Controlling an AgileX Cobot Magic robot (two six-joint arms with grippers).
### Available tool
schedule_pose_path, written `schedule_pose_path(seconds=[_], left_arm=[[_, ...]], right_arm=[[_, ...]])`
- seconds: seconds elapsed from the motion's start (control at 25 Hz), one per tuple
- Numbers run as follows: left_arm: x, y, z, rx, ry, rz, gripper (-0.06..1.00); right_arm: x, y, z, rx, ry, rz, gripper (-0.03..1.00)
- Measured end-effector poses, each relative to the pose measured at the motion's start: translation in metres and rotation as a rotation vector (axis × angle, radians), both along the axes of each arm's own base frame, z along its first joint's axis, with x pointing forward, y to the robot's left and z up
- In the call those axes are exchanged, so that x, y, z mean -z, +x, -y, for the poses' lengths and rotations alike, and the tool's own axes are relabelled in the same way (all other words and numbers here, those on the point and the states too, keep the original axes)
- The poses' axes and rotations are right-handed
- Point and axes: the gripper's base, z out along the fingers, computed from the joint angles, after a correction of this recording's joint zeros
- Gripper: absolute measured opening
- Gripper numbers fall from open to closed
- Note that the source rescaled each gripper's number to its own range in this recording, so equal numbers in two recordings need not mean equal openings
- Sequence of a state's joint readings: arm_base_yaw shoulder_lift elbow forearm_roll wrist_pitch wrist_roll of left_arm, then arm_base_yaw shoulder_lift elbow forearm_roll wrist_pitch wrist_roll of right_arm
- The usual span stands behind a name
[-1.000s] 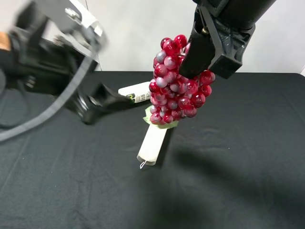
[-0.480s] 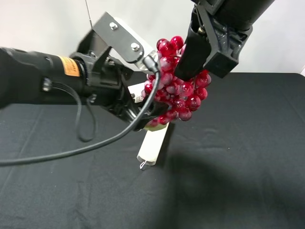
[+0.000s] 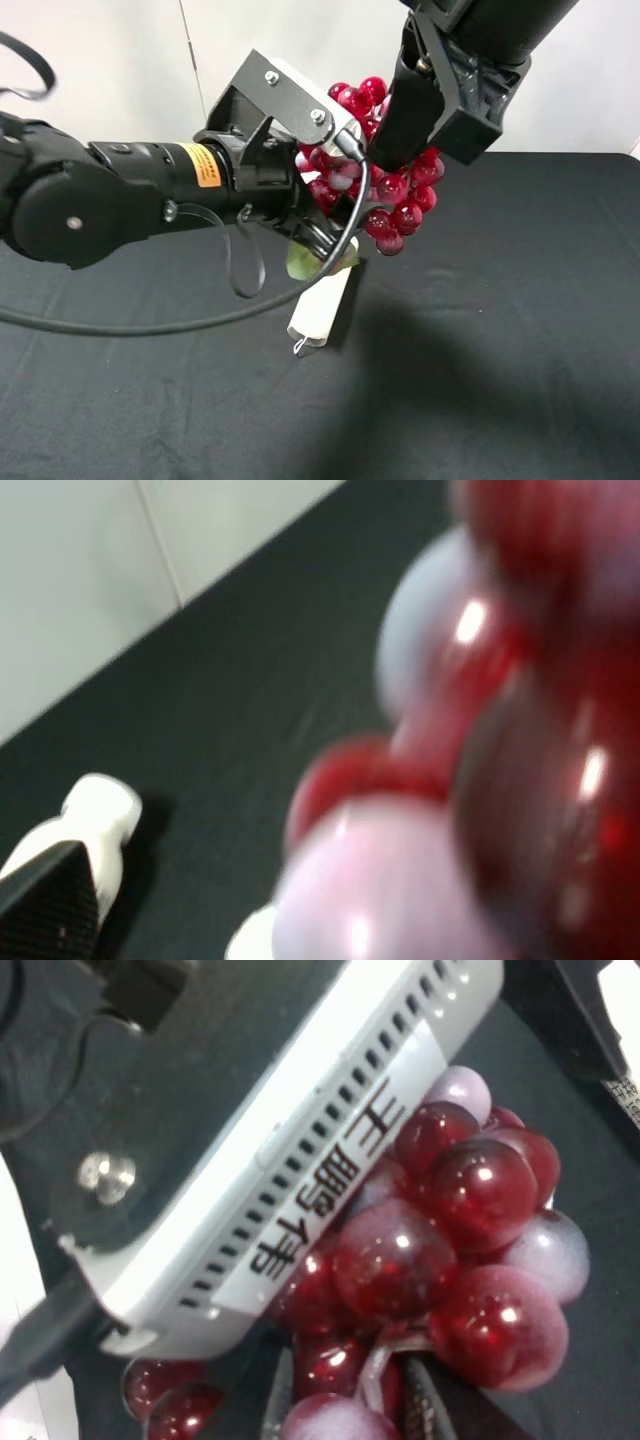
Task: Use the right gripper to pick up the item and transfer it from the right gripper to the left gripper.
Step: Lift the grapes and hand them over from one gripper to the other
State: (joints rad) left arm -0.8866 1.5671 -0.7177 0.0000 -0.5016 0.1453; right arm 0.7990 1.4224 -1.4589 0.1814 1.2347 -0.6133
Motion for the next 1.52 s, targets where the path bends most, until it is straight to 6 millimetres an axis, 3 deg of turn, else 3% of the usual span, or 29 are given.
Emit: schedule_pose_path(seconds=[0.12,0.2,0.28,0.4,0.44,0.96,1.0,1.08,1.16,1.28,1.52], left_arm=[[0.0022,0.0010,0.0046,0.016,-0.044,0.008,0.97],[0.0043,0.0014,0.0058,0.018,-0.053,0.001,0.87],[0.0035,0.0015,0.0062,0.018,-0.062,0.004,0.65],[0.0018,0.0016,0.0068,0.023,-0.076,0.019,0.03],[0.0018,0.0009,0.0074,0.029,-0.074,0.022,0.00],[0.0021,0.0001,0.0081,0.036,-0.070,0.023,0.01],[0.0022,0.0001,0.0081,0.036,-0.069,0.023,0.01],[0.0027,0.0001,0.0080,0.036,-0.065,0.020,0.01],[0.0031,-0.0001,0.0078,0.037,-0.063,0.019,0.01],[0.0040,-0.0001,0.0079,0.036,-0.059,0.016,0.01],[0.0039,0.0000,0.0079,0.036,-0.061,0.016,0.01]], right_arm=[[0.0003,-0.0003,0.0004,-0.001,-0.005,-0.003,0.00],[0.0003,-0.0001,0.0006,-0.001,-0.007,-0.001,0.00],[0.0003,-0.0001,0.0006,-0.001,-0.007,-0.001,0.00],[0.0000,0.0003,0.0002,0.001,-0.002,0.003,0.00],[-0.0003,0.0008,-0.0002,0.002,0.003,0.008,0.00],[-0.0004,0.0024,0.0007,0.014,-0.006,0.024,0.01],[-0.0003,0.0032,0.0015,0.033,-0.010,0.024,0.12],[-0.0003,0.0048,0.0031,0.093,-0.015,0.017,0.58],[-0.0003,0.0074,0.0055,0.153,-0.027,0.023,0.84],[0.0000,0.0087,0.0073,0.183,-0.040,0.028,0.96],[0.0000,0.0091,0.0076,0.187,-0.043,0.031,1.00]])
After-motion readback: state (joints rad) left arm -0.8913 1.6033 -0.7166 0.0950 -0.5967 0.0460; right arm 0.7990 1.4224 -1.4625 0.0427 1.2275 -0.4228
